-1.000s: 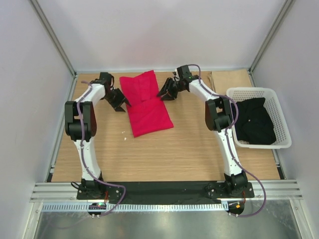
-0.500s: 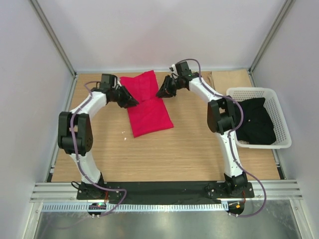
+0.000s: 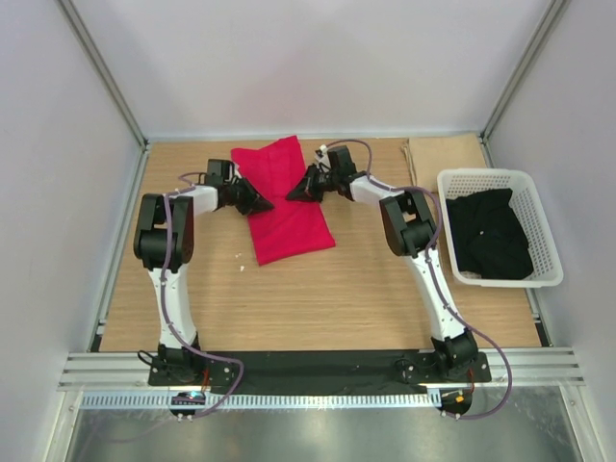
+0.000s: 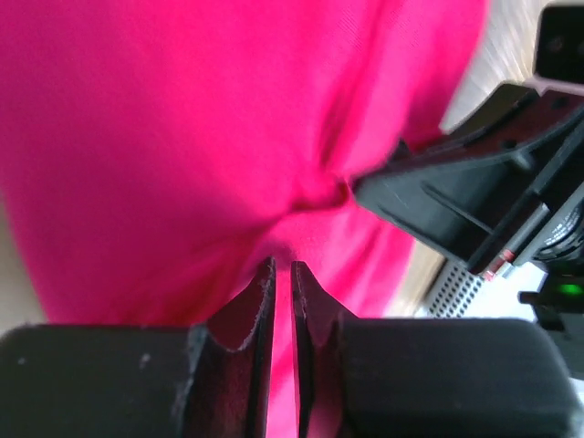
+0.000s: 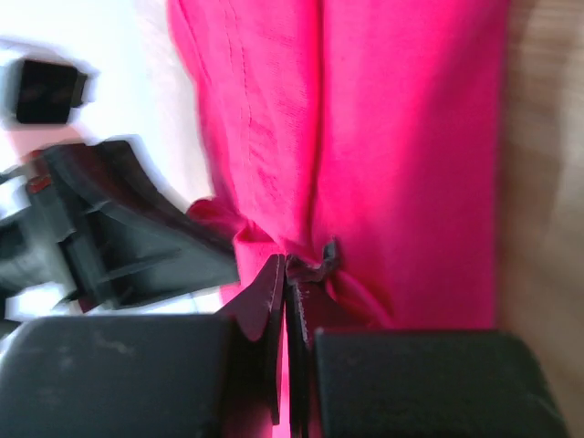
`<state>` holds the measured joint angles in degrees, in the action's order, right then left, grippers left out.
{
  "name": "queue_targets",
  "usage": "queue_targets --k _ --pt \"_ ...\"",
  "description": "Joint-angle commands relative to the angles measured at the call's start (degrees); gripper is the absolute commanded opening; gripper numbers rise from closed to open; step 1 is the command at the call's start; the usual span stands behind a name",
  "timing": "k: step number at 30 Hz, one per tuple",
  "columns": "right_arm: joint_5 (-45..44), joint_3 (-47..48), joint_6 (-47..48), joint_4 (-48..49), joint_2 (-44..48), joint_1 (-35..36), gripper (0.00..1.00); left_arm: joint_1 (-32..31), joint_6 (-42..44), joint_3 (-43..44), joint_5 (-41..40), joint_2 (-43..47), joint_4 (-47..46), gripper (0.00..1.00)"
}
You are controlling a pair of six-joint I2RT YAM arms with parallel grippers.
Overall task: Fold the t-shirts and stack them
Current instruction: Fold the tshirt
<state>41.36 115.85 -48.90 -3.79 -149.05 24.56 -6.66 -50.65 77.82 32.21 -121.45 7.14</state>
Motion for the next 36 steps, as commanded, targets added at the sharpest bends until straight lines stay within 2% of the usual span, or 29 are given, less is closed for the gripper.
queue_targets --k 1,6,12,17,21,25,26,29,32,34,36 --pt "0.3 -0.8 -4.0 9.3 -2.4 -1.9 0.06 1.6 -1.2 2.3 1.6 -2.6 -6.9 0.11" --pt "-0.5 -0.3 -6.9 14.6 -5.0 -4.8 0.06 3.7 -2.1 4.2 2.9 -8.0 -12.0 0.1" --pt "2.1 5.6 -8.1 11.8 -6.4 -6.3 0.06 4.5 -1.5 8.1 6.0 -9.5 -10.4 0.11" --pt "3.1 4.2 -5.3 6.4 1.4 -6.5 0.09 4.3 -1.8 8.2 8.0 -4.7 -7.8 0.19" --pt "3.2 4.9 -0.8 -4.4 8.8 -6.4 0.09 4.3 -0.1 8.1 8.2 3.2 -2.4 0.24" --pt "6.1 1.5 2.3 -9.4 14.2 -4.6 0.1 3.6 -1.1 2.2 8.7 11.0 -2.0 0.25" --pt "7.8 -1.8 2.5 -9.3 15.2 -3.8 0.1 3.1 -1.6 0.8 9.0 12.2 -2.4 0.25" --pt "11.9 -9.6 2.9 -7.8 18.3 -1.1 0.1 1.1 -3.7 -6.5 10.8 15.3 -4.1 0.2" --pt "13.6 -15.9 5.6 -7.3 19.3 1.1 0.1 -0.4 -7.3 -13.4 12.9 16.3 -9.9 0.15" --pt "15.1 -21.2 5.8 -4.6 19.1 1.6 0.1 -0.8 -8.1 -16.4 13.0 16.2 -14.1 0.13" --pt "16.4 -25.5 3.7 3.4 17.8 1.5 0.09 -1.3 -8.6 -19.0 13.7 14.0 -17.0 0.11"
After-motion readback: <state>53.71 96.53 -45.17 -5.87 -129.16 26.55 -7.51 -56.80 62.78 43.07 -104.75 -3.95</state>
